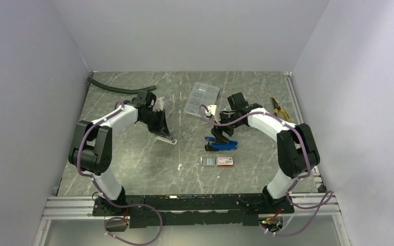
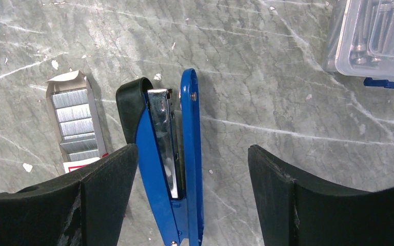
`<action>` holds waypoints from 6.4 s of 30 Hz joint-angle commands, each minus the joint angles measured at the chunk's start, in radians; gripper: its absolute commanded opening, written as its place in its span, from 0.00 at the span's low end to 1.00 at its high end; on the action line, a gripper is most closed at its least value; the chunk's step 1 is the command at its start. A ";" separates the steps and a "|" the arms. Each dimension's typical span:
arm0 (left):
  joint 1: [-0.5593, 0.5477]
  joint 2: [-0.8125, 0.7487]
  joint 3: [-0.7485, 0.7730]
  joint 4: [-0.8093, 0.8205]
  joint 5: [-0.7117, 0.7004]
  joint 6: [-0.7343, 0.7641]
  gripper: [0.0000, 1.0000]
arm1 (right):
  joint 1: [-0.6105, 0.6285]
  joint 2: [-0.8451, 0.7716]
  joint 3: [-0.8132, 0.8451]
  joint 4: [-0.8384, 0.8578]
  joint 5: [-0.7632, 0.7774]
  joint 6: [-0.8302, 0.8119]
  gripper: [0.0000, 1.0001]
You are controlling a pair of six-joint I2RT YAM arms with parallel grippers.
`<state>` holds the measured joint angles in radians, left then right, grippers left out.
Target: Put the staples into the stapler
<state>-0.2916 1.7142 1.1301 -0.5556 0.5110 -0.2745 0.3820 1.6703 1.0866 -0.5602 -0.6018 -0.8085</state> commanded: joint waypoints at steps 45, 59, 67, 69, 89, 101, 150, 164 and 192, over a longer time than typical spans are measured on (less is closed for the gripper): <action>-0.001 0.056 0.068 -0.036 0.021 0.051 0.03 | 0.001 0.003 0.009 -0.016 0.000 -0.021 0.82; -0.001 0.057 0.076 -0.052 0.010 0.070 0.09 | 0.001 0.007 0.009 -0.018 0.000 -0.021 0.82; -0.001 0.067 0.080 -0.058 0.011 0.069 0.11 | 0.001 0.007 0.009 -0.018 0.002 -0.020 0.82; -0.001 0.069 0.079 -0.059 0.011 0.070 0.11 | 0.002 0.006 0.009 -0.020 0.001 -0.020 0.82; -0.002 0.072 0.092 -0.073 -0.013 0.074 0.14 | 0.001 0.009 0.011 -0.022 0.003 -0.023 0.82; -0.001 0.074 0.092 -0.072 -0.015 0.074 0.15 | 0.001 0.010 0.012 -0.023 0.003 -0.026 0.82; -0.001 0.054 0.074 -0.073 -0.064 0.091 0.19 | 0.001 0.008 0.015 -0.029 0.000 -0.023 0.81; -0.008 0.061 0.089 -0.081 -0.071 0.090 0.19 | 0.002 0.007 0.015 -0.030 -0.001 -0.024 0.81; -0.106 -0.002 0.103 -0.080 -0.253 0.137 0.19 | 0.001 0.003 0.016 -0.037 -0.006 -0.031 0.81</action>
<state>-0.3843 1.7729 1.2003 -0.6411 0.2878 -0.1699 0.3820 1.6814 1.0866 -0.5907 -0.6014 -0.8200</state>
